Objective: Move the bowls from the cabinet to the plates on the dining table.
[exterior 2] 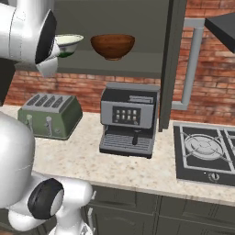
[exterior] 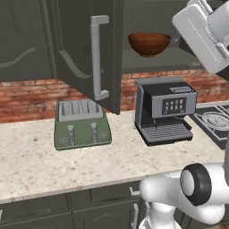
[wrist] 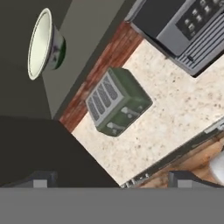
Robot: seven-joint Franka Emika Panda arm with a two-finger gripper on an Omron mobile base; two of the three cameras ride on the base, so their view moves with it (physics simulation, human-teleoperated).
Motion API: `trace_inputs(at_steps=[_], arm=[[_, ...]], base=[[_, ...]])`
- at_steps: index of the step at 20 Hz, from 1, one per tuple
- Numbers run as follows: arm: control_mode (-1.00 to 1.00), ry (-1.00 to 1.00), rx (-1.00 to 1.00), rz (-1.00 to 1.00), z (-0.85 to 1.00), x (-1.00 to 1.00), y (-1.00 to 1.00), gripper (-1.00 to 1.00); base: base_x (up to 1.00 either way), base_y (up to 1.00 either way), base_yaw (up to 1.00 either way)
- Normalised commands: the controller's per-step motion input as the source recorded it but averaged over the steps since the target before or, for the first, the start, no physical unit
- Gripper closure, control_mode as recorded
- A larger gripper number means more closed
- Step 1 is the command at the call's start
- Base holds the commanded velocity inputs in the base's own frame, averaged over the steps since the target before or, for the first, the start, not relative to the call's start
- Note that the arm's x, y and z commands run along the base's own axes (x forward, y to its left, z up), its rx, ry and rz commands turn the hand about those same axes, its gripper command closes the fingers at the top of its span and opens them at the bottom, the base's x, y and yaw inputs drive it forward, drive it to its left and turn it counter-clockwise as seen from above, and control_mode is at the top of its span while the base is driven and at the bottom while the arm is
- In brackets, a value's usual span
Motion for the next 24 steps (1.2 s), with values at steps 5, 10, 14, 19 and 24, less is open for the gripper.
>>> trace_inputs(at_steps=[5,10,14,19,24], arm=[[-1.0,-0.06,0.2,0.03,-0.14,0.43,0.01,-1.0],[-1.0,-0.01,0.19,0.09,0.0,0.41,0.12,-1.0],[-1.0,0.0,0.15,0.08,0.0,0.42,0.15,-1.0],[-1.0,0.0,0.11,0.06,0.0,0.53,0.14,-1.0],[-1.0,0.0,0.09,0.07,-0.02,0.47,0.16,-1.0]], base=[[0.0,0.0,0.0],[0.0,0.0,0.0],[0.0,0.0,0.0],[0.0,0.0,0.0],[0.0,0.0,0.0]])
